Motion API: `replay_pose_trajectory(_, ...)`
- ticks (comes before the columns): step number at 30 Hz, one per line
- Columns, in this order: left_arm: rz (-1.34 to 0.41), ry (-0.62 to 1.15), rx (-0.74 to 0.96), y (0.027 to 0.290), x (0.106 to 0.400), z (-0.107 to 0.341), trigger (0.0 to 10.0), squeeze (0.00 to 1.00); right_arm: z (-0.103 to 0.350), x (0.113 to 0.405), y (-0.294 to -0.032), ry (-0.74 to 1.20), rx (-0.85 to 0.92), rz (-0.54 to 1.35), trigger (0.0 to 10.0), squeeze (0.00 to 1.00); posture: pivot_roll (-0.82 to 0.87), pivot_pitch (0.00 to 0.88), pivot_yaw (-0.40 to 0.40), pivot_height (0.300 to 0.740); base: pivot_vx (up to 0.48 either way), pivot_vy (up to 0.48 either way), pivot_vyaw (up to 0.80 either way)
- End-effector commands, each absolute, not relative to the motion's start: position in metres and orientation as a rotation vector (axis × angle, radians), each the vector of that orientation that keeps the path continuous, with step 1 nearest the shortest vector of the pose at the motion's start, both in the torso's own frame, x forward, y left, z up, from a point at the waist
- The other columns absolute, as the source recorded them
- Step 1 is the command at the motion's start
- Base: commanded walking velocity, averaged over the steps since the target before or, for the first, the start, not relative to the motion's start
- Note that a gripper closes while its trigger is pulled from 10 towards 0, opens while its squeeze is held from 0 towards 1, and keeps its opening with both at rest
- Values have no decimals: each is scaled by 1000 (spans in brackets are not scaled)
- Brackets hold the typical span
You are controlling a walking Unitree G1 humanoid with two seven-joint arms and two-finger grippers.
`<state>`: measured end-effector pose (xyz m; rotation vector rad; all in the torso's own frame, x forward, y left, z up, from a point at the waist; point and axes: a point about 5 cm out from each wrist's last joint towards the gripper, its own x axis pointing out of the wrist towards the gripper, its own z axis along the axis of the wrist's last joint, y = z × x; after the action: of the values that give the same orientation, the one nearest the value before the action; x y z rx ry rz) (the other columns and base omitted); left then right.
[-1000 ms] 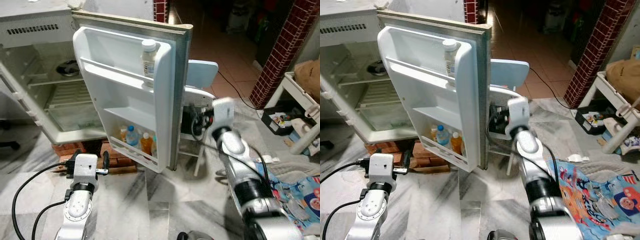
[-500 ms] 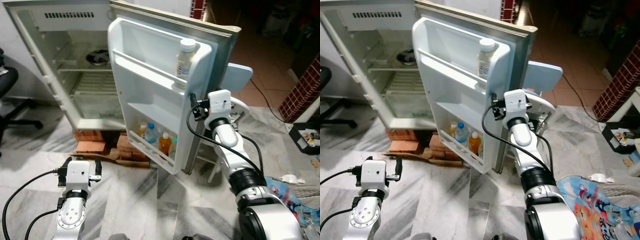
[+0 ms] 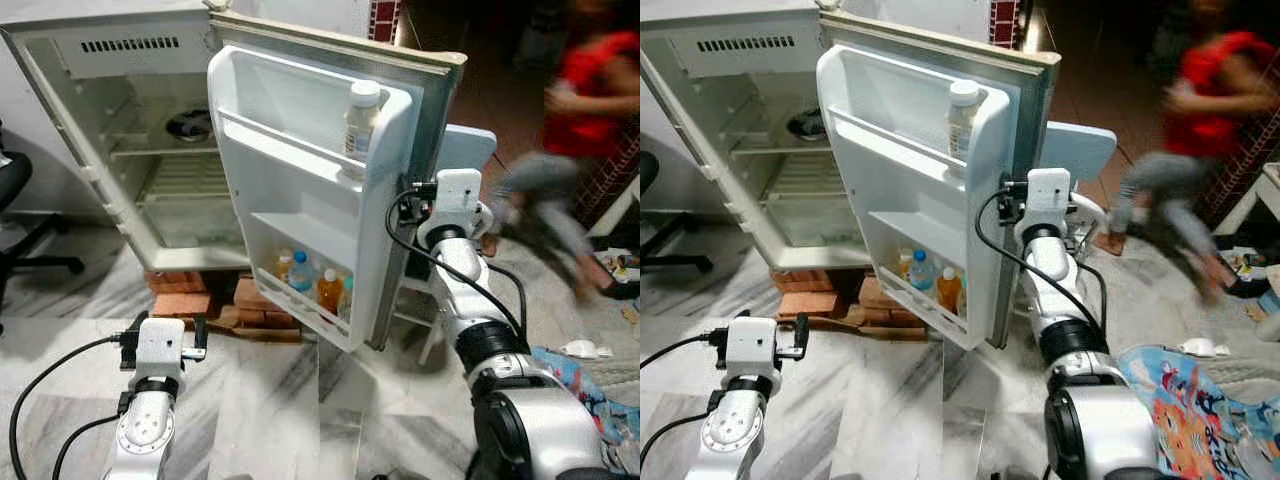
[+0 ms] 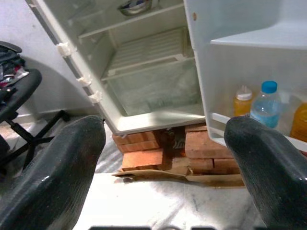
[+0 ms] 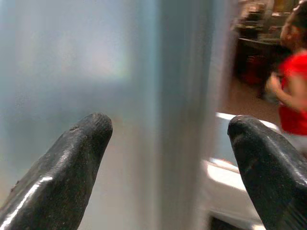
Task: Restocking fridge
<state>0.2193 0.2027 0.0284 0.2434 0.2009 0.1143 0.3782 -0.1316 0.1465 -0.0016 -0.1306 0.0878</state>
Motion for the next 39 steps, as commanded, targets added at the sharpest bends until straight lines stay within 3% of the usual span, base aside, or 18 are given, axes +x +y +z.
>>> replay_pose_trajectory(1, 112, 203, 246, 205, 219, 30, 10000, 0, 159, 385, -121, -150, 6, 137, 10000, 0, 63, 11, 14, 740, 0, 0, 0)
replay_pose_trajectory(6, 111, 211, 245, 207, 215, 29, 10000, 0, 166, 392, -112, -135, 38, 173, 10000, 0, 79, 11, 10, 740, 0, 0, 0)
replay_pose_trajectory(11, 113, 214, 244, 207, 212, 30, 10000, 0, 173, 391, -93, -141, 214, 376, 10000, 0, 88, 10, 7, 740, 0, 0, 0)
replay_pose_trajectory(13, 112, 215, 241, 207, 212, 30, 10000, 0, 177, 384, -78, -171, 326, 582, 10000, 0, 88, 10, 8, 740, 0, 0, 0)
replay_pose_trajectory(14, 106, 218, 238, 207, 211, 29, 10000, 0, 180, 372, -66, -202, 414, 791, 10000, 0, 82, 10, 11, 740, 0, 0, 0)
replay_pose_trajectory(17, 105, 219, 233, 207, 210, 29, 10000, 0, 179, 367, -63, -200, 451, 865, 10000, 0, 77, 9, 13, 740, 0, 0, 0)
replay_pose_trajectory(19, 120, 220, 219, 209, 204, 29, 10000, 0, 178, 333, -62, -184, 569, 1158, 10000, 0, 77, 11, 13, 740, 0, 0, 0)
replay_pose_trajectory(24, 134, 211, 208, 210, 189, 29, 10000, 0, 152, 312, -77, -80, 508, 1240, 10000, 0, 78, 14, 13, 740, 0, 0, 0)
replay_pose_trajectory(33, 111, 195, 236, 202, 170, 30, 10000, 0, 84, 261, -116, 251, 218, 1275, 10000, 0, 78, 24, 4, 740, 0, 0, 0)
replay_pose_trajectory(39, 106, 178, 234, 200, 180, 35, 10000, 0, 70, 265, -117, 243, 55, 1114, 10000, 0, 65, 23, 11, 740, 0, 0, 0)
